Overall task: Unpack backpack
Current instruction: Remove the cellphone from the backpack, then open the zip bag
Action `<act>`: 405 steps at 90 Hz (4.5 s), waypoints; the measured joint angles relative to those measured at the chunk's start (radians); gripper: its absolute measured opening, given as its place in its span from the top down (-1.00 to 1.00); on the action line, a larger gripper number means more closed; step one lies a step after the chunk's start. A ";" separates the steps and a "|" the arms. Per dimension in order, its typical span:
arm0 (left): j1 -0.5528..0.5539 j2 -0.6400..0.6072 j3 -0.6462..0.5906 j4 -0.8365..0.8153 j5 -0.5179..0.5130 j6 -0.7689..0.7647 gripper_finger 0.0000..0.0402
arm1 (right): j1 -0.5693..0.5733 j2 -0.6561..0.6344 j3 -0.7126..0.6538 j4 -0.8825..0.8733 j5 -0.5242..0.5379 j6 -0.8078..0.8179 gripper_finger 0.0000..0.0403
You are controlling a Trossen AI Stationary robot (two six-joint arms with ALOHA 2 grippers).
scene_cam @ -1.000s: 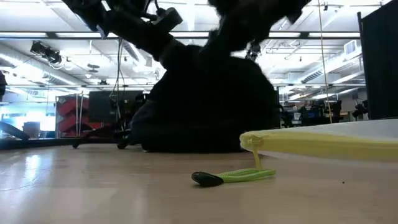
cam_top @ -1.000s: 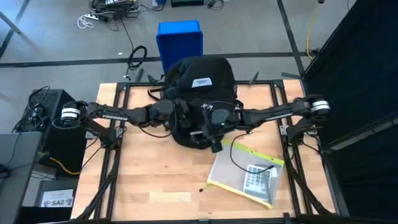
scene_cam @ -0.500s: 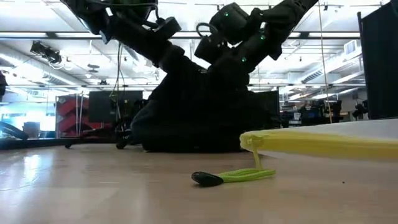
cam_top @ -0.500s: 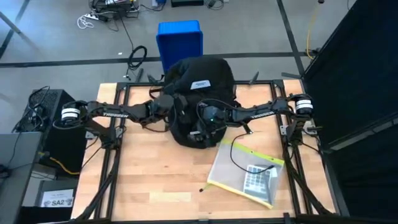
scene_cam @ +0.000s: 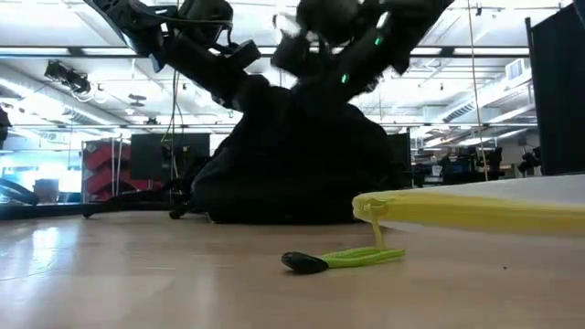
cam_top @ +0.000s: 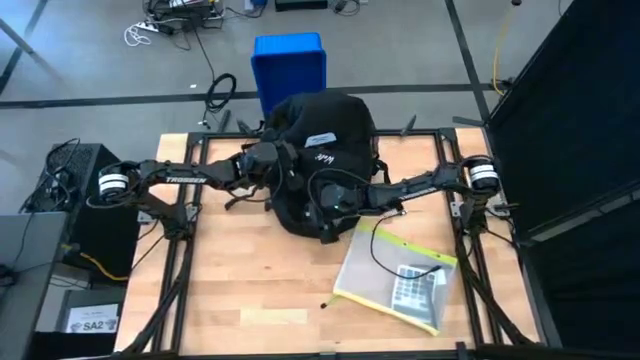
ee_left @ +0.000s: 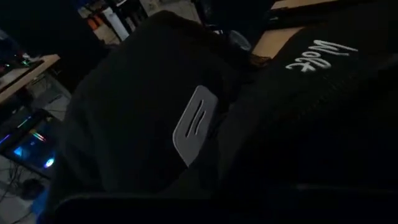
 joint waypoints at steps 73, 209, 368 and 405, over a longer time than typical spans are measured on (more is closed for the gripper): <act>0.003 0.001 0.000 -0.067 0.052 0.000 1.00 | 0.004 0.048 0.001 -0.185 0.050 0.010 -0.70; 0.004 0.011 -0.002 -0.145 0.087 -0.027 1.00 | 0.052 -0.241 -0.001 -0.194 -0.069 0.117 -0.61; -0.051 -0.204 -0.003 -0.480 0.258 -0.064 0.52 | 0.375 -0.068 0.006 -0.079 0.365 0.388 -0.31; -0.387 -0.236 -0.039 -0.206 0.546 -0.170 0.32 | 0.440 -0.142 0.031 -0.182 0.410 0.333 -0.04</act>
